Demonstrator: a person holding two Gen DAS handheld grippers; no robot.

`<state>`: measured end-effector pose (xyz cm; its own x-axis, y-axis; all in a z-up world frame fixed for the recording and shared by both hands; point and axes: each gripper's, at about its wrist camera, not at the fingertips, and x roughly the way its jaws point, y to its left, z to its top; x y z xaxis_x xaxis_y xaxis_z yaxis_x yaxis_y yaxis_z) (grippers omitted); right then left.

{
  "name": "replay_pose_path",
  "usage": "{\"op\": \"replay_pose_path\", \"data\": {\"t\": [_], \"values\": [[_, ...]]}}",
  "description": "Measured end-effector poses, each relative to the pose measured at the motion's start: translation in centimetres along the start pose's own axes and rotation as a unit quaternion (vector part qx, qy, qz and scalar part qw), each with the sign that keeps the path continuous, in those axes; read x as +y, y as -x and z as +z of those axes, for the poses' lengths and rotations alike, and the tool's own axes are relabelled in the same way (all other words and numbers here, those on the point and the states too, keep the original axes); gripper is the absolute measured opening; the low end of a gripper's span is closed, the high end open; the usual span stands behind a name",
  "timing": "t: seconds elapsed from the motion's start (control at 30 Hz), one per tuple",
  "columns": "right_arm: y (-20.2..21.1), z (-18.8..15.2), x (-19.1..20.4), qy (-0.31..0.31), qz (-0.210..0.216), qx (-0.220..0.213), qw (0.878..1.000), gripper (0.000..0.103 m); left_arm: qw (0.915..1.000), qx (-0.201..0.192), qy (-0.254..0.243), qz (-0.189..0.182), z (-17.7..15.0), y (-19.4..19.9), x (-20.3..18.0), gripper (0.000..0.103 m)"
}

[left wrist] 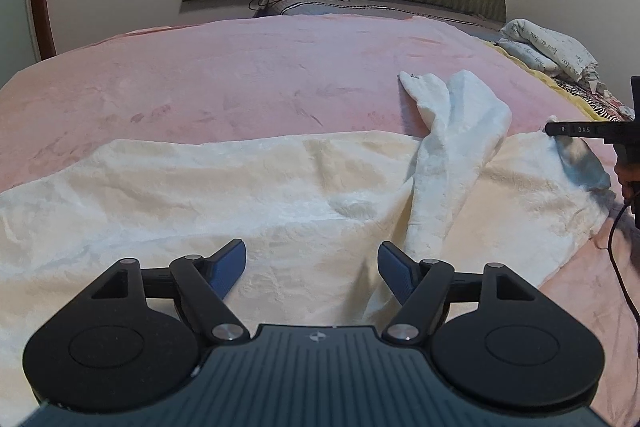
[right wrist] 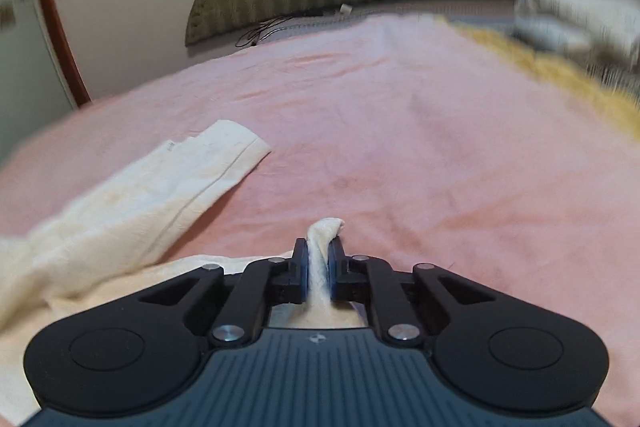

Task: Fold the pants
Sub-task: 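Grasp the pants leg end with the right gripper and lift it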

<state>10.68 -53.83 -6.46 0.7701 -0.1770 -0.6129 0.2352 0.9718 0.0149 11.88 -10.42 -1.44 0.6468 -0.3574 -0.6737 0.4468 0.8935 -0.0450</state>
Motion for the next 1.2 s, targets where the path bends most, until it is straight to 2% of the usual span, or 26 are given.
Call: {"op": "replay_pose_path", "data": {"t": [0.1,0.17,0.23,0.3,0.33,0.37,0.4,0.47,0.5,0.53,0.6,0.63,0.73,0.8,0.83,0.9,0.93,0.97,1.0,1.03,1.07,1.13,1.17,1.2], "values": [[-1.9,0.3,2.2,0.068,-0.061,0.026,0.995,0.009,1.0000,0.000,-0.001,-0.001,0.0,0.0,-0.3,0.075],[-2.3,0.3,2.8,0.073,-0.086,0.021,0.993,0.010,1.0000,0.001,-0.008,-0.002,-0.2,0.1,-0.6,0.075],[-1.8,0.5,2.8,0.067,-0.120,0.018,0.990,0.017,0.9999,0.000,-0.014,-0.003,-0.3,0.3,-0.7,0.075],[0.3,0.5,2.6,0.059,-0.155,-0.006,0.986,0.018,0.9999,-0.005,-0.015,-0.005,-0.4,0.4,-0.6,0.075],[1.9,0.4,2.3,0.047,-0.151,-0.022,0.987,0.018,0.9999,-0.007,-0.013,-0.006,-0.4,0.4,-0.5,0.075],[3.6,0.2,2.0,0.029,-0.127,-0.033,0.991,0.018,0.9999,-0.006,-0.009,-0.008,-0.4,0.3,-0.4,0.075],[5.3,-0.2,1.7,0.007,-0.078,-0.033,0.996,0.018,0.9999,-0.005,-0.004,-0.011,-0.4,0.3,-0.3,0.075],[7.1,-1.6,1.6,-0.017,0.023,-0.005,1.000,0.018,0.9999,-0.006,0.000,-0.014,-0.4,0.1,-0.3,0.075],[7.5,-2.6,2.0,-0.017,0.060,0.016,0.998,0.018,0.9999,-0.007,-0.001,-0.014,-0.5,0.1,-0.3,0.076],[7.5,-3.6,2.5,-0.009,0.070,0.038,0.997,0.018,0.9999,-0.006,-0.003,-0.013,-0.5,0.1,-0.4,0.076],[7.0,-5.7,2.9,0.012,0.042,0.077,0.996,0.018,0.9999,-0.005,-0.002,-0.016,-0.6,0.4,-0.2,0.076],[7.5,-6.4,2.4,0.006,0.045,0.053,0.998,0.018,0.9998,-0.007,0.000,-0.019,-0.5,0.6,-0.1,0.076],[8.7,-6.1,1.3,-0.065,0.005,0.037,0.997,0.018,0.9996,-0.013,0.010,-0.021,-0.4,0.9,0.2,0.076],[9.5,-5.6,2.8,-0.041,0.004,0.015,0.999,0.019,0.9994,-0.011,0.019,-0.027,-0.3,1.0,0.3,0.076],[9.4,-5.6,3.4,-0.030,0.010,0.017,0.999,0.019,0.9992,-0.010,0.022,-0.031,-0.3,1.0,0.3,0.076],[7.7,-6.0,3.6,-0.012,0.007,0.065,0.998,0.024,0.9988,-0.009,0.028,-0.040,-0.4,1.2,0.5,0.076],[7.5,-6.0,3.5,-0.012,-0.009,0.052,0.999,0.025,0.9983,-0.012,0.030,-0.048,-0.5,1.4,0.6,0.076],[7.3,-5.5,3.4,-0.024,-0.045,0.052,0.997,0.025,0.9978,-0.015,0.032,-0.056,-0.6,1.5,0.7,0.077],[7.6,-4.7,3.8,-0.037,-0.079,0.036,0.996,0.026,0.9972,-0.015,0.034,-0.065,-0.6,1.5,0.7,0.078],[8.0,-3.8,4.6,-0.046,-0.093,0.008,0.995,0.026,0.9965,-0.011,0.035,-0.075,-0.6,1.4,0.6,0.079],[8.2,-2.7,5.5,-0.052,-0.084,-0.015,0.995,0.027,0.9959,-0.006,0.033,-0.084,-0.7,1.3,0.5,0.079],[7.5,0.1,8.0,-0.049,-0.013,-0.034,0.998,0.031,0.9957,0.002,0.028,-0.089,-1.0,1.1,0.0,0.079],[6.4,1.6,9.7,-0.041,0.026,-0.031,0.998,0.038,0.9956,0.002,0.027,-0.090,-1.2,1.1,-0.2,0.079],[5.1,2.9,11.4,-0.032,0.051,-0.022,0.998,0.052,0.9954,0.001,0.025,-0.093,-1.4,1.1,-0.3,0.079]]}}
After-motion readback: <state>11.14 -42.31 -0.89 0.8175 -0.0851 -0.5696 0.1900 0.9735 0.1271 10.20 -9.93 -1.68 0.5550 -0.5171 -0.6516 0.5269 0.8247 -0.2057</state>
